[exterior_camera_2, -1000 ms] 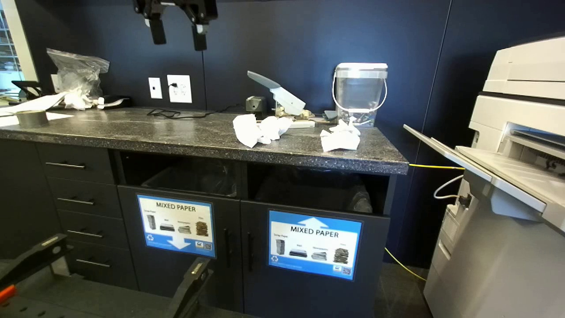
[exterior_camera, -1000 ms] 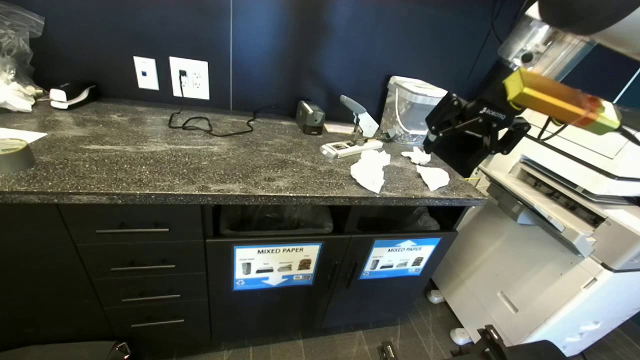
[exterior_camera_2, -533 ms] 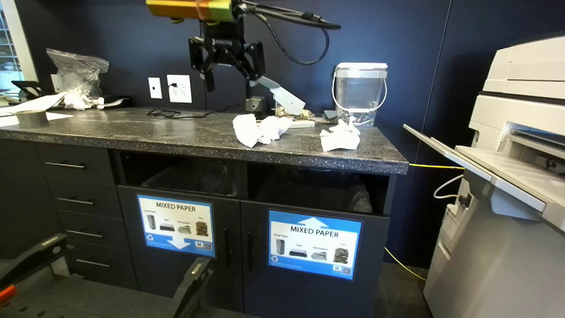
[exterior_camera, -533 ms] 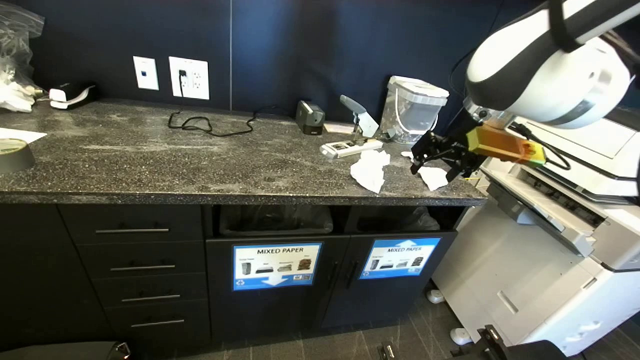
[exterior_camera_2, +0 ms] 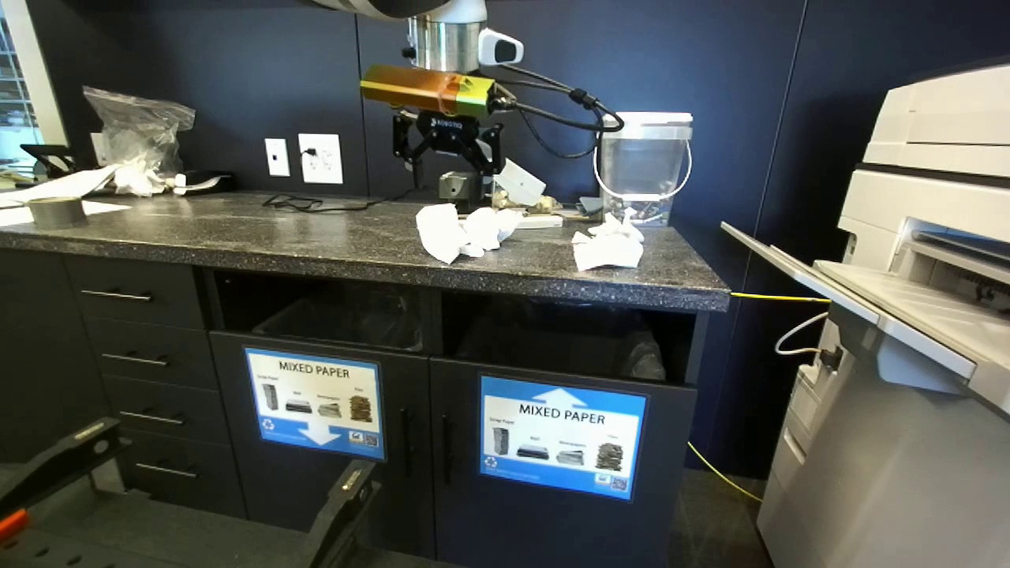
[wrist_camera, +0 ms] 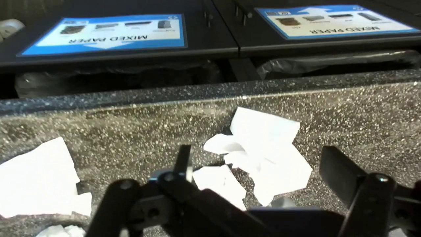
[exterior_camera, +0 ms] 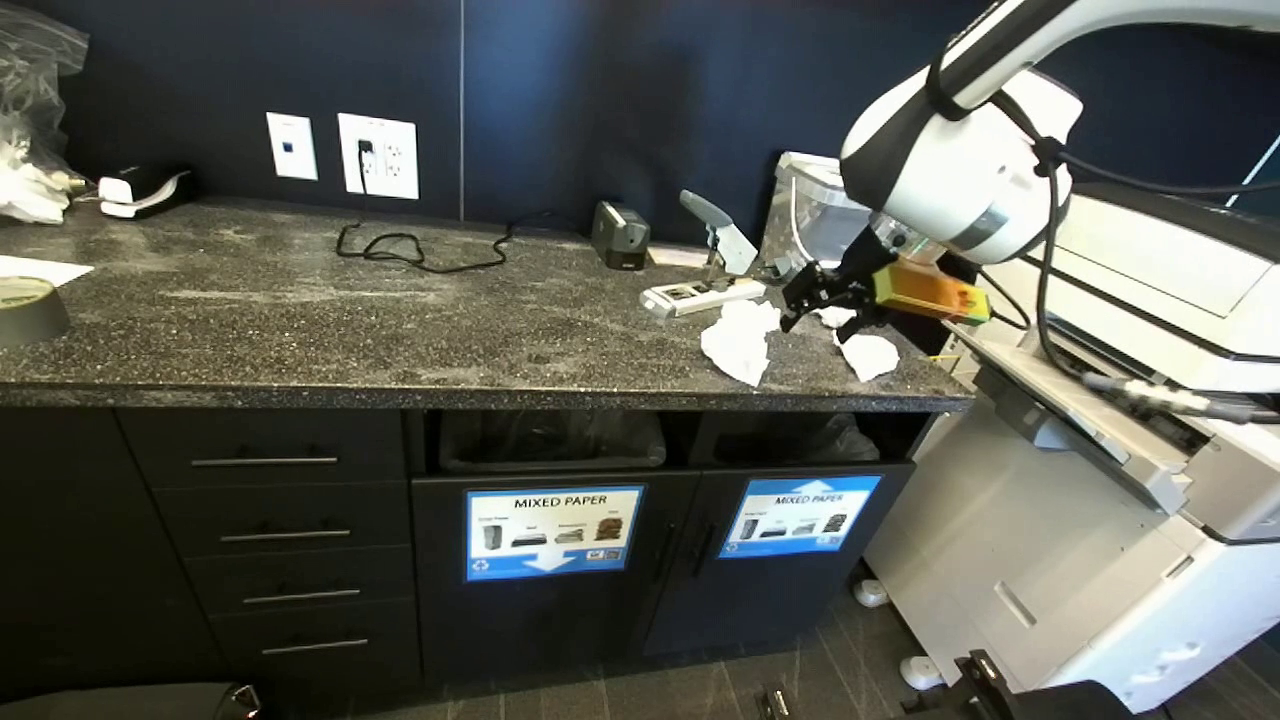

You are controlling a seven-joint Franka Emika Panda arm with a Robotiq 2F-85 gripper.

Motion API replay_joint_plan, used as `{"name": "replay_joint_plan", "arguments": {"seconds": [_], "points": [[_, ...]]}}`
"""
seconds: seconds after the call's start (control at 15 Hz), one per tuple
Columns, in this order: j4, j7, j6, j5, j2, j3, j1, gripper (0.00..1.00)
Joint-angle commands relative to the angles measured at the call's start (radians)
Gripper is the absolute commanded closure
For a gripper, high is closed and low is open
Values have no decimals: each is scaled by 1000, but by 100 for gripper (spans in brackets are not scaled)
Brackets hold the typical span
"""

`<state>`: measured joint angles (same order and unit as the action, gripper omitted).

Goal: Pick up the pieces of paper from the countertop and put them in the right bin.

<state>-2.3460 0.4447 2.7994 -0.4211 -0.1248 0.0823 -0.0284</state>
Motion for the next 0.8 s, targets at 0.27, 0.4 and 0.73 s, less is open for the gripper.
{"name": "replay_joint_plan", "arguments": {"seconds": [0.27,0.4,0.73], "points": [[276,191,-61,-141,-218,-74,33,0],[323,195,-89,-116,-257,-80,30,0],[386,130,-107,63,-327,-192,115,0]]}}
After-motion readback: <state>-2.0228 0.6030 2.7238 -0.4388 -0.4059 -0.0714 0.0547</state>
